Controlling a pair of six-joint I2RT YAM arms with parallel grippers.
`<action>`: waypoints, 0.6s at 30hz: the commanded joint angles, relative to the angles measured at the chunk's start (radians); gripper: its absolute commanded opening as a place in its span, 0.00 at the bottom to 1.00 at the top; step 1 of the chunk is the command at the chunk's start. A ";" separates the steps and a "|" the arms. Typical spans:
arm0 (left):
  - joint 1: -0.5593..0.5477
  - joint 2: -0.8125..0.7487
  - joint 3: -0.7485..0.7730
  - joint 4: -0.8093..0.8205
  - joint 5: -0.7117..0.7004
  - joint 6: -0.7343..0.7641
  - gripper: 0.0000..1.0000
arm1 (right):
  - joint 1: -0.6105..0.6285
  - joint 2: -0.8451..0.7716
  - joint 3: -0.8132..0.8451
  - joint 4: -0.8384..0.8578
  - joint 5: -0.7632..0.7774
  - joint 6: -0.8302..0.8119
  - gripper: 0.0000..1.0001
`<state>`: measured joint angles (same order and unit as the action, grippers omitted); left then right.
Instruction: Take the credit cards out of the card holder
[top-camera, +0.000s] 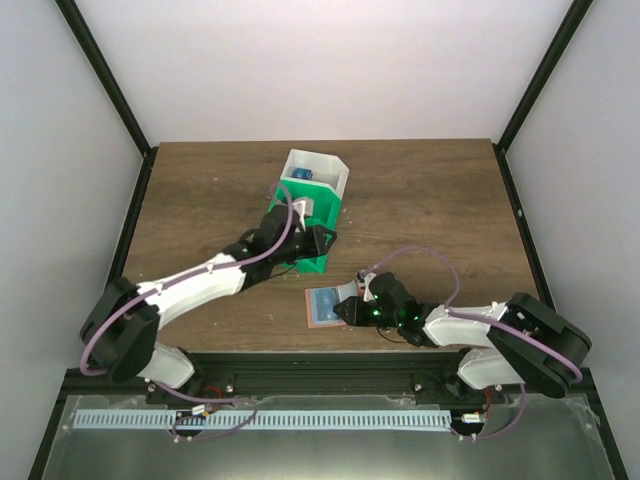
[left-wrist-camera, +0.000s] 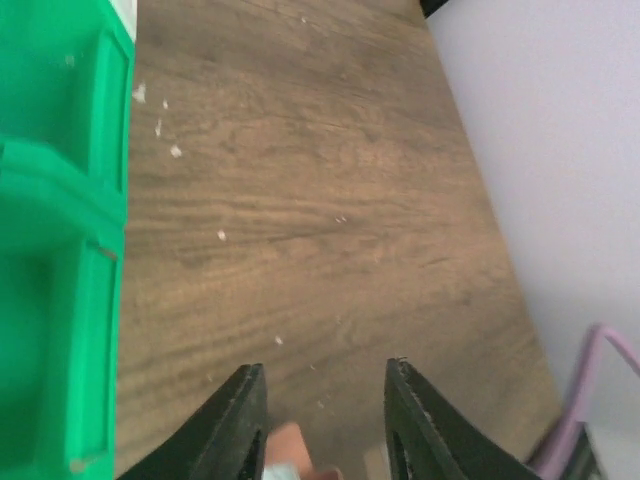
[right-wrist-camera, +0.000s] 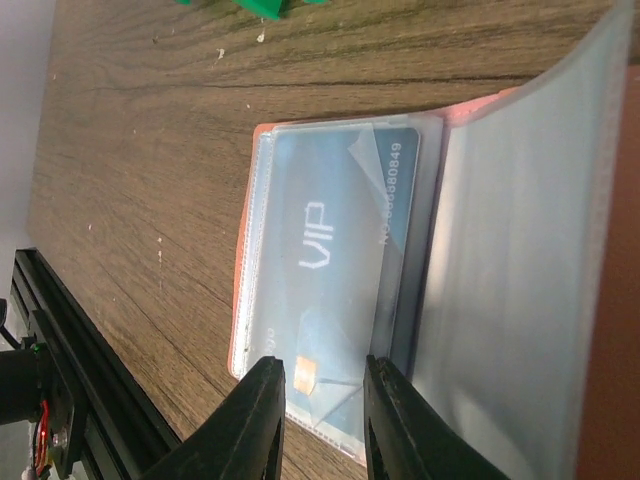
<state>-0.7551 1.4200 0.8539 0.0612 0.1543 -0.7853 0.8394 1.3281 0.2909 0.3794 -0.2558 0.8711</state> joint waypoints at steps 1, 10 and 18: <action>0.008 0.141 0.140 -0.190 -0.083 0.092 0.38 | -0.007 -0.035 0.007 -0.023 0.041 -0.035 0.24; 0.013 0.260 0.208 -0.303 -0.113 0.132 0.43 | -0.006 -0.056 0.001 -0.022 0.043 -0.061 0.24; 0.029 0.264 0.186 -0.377 -0.158 0.153 0.42 | -0.006 -0.081 -0.022 -0.006 0.039 -0.062 0.24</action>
<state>-0.7403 1.6859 1.0382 -0.2401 0.0448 -0.6643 0.8391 1.2732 0.2901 0.3637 -0.2314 0.8253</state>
